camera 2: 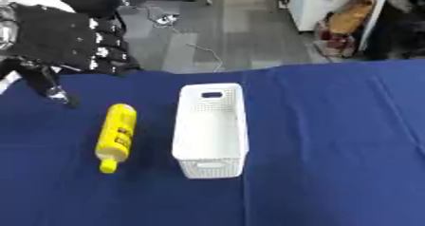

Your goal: Pick up objects on the table and place them in the box.

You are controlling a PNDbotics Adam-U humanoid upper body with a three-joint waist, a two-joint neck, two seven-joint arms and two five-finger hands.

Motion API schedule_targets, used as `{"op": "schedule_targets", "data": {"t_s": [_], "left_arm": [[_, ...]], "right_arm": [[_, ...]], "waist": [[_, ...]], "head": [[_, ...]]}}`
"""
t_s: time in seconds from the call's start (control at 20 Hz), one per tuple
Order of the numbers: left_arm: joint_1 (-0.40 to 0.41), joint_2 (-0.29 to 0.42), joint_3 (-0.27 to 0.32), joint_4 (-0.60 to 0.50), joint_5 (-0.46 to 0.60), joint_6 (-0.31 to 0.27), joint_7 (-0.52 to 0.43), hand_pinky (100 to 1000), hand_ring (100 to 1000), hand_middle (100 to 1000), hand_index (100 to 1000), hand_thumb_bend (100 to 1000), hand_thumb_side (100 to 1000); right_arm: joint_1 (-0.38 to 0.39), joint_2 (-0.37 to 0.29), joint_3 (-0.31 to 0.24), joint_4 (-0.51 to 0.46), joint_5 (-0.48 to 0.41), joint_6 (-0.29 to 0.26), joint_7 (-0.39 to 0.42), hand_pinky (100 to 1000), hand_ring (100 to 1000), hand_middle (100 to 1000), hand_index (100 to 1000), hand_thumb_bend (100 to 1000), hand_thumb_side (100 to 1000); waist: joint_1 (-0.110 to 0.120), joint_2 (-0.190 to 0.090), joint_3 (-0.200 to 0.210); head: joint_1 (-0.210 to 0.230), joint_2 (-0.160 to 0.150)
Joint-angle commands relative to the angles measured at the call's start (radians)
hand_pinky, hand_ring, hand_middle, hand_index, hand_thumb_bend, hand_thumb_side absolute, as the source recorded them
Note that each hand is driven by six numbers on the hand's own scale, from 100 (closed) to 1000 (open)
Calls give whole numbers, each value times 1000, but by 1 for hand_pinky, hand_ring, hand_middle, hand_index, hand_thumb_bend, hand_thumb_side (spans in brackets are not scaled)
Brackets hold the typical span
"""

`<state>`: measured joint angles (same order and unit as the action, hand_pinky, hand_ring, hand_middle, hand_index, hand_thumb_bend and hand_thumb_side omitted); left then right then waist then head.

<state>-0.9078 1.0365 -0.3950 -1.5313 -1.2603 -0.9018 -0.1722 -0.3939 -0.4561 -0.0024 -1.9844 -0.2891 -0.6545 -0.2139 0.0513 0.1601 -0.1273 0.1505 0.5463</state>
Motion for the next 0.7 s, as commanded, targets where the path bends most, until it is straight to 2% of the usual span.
{"op": "schedule_targets", "data": {"t_s": [0.05,0.7], "left_arm": [[-24,15,6,27,-35,-5,17,815,793,853,838,643,486],[-7,28,-5,70,-126,-5,111,795,786,845,837,622,463]], "right_arm": [[-22,-6,-4,-16,-7,-1,6,305,403,492,567,110,903],[-52,-4,0,-16,-15,-2,15,305,403,492,567,111,899]], "waist": [[3,-8,-6],[21,27,-32]], "head": [[16,-22],[51,-43]]}}
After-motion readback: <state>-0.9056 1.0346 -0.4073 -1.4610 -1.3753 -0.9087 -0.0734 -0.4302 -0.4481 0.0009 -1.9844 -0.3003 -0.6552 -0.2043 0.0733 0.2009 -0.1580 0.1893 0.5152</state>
